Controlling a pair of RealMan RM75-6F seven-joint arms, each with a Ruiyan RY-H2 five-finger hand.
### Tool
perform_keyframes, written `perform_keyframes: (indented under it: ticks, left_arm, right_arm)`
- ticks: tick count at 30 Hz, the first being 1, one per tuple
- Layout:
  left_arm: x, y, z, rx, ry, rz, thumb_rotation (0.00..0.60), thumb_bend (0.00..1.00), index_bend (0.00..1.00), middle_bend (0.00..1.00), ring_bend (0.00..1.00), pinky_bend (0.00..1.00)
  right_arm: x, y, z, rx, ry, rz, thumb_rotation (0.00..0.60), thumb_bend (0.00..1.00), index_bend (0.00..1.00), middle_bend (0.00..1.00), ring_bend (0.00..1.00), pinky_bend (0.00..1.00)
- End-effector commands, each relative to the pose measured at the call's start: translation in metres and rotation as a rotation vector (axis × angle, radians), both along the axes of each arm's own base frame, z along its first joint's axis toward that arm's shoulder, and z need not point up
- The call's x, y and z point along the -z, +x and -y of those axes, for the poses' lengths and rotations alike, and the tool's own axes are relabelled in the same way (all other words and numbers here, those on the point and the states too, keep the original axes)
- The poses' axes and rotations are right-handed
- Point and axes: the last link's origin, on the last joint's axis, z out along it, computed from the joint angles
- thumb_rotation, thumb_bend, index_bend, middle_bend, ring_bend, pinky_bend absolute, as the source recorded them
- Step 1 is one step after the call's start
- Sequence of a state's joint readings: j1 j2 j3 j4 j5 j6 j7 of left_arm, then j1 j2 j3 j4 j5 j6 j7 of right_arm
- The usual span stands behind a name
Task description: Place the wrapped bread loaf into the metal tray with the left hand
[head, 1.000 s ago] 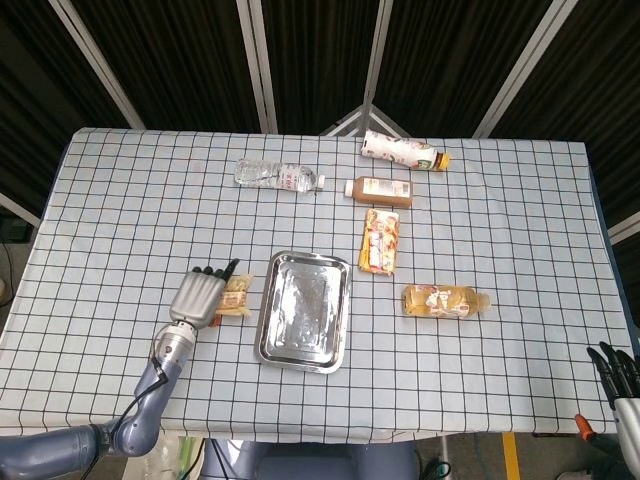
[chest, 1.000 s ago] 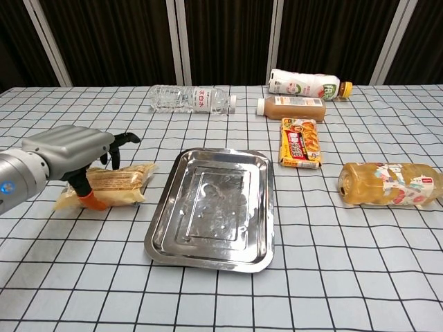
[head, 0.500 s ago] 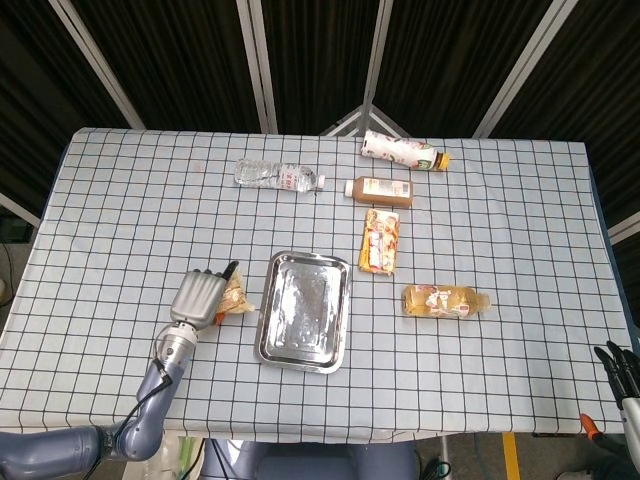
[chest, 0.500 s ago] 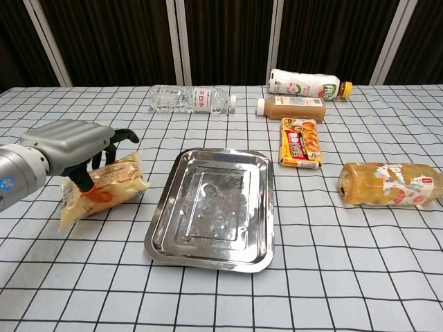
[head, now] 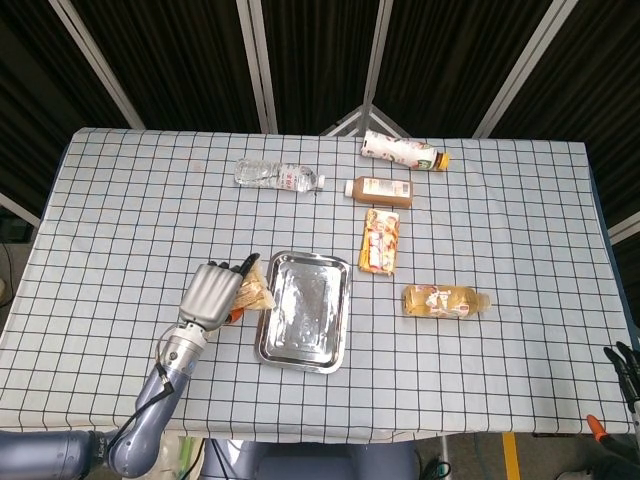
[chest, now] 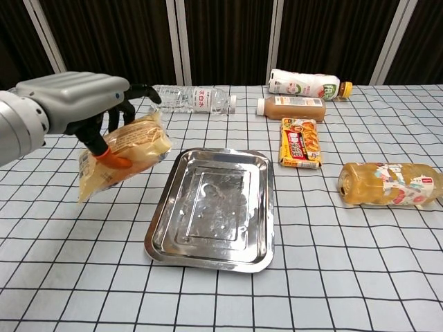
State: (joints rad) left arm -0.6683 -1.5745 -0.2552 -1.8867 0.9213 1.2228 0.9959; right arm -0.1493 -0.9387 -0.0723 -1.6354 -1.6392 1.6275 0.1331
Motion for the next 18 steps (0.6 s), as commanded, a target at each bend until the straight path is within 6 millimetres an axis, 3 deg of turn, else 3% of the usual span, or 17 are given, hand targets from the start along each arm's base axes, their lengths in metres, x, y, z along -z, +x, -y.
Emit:
perform_keyframes:
  ticks: [1,8,13,18]
  left_arm:
    - [0.008,0.023,-0.004,0.013,-0.011,-0.005,0.600,0.33,0.13,0.51,0.47,0.49]
    - [0.052,0.068,-0.007,0.090,-0.081,-0.026,0.600,0.33,0.13,0.50,0.47,0.49]
    - [0.088,0.086,-0.002,0.133,-0.123,-0.070,0.600,0.31,0.15,0.44,0.46,0.47]
    - [0.089,0.083,0.006,0.125,-0.151,-0.118,0.600,0.18,0.02,0.25,0.28,0.33]
  right_arm:
    - [-0.003,-0.001,0.001,-0.002,-0.005,0.005,0.600,0.32,0.00,0.00,0.00,0.00]
    - [-0.011,-0.005,0.001,0.007,-0.036,0.018,0.600,0.32,0.00,0.00,0.00,0.00]
    - [-0.012,-0.007,0.003,0.013,-0.065,0.008,0.600,0.32,0.00,0.00,0.00,0.00]
    - [-0.010,-0.006,0.003,0.016,-0.065,0.000,0.600,0.32,0.00,0.00,0.00,0.00]
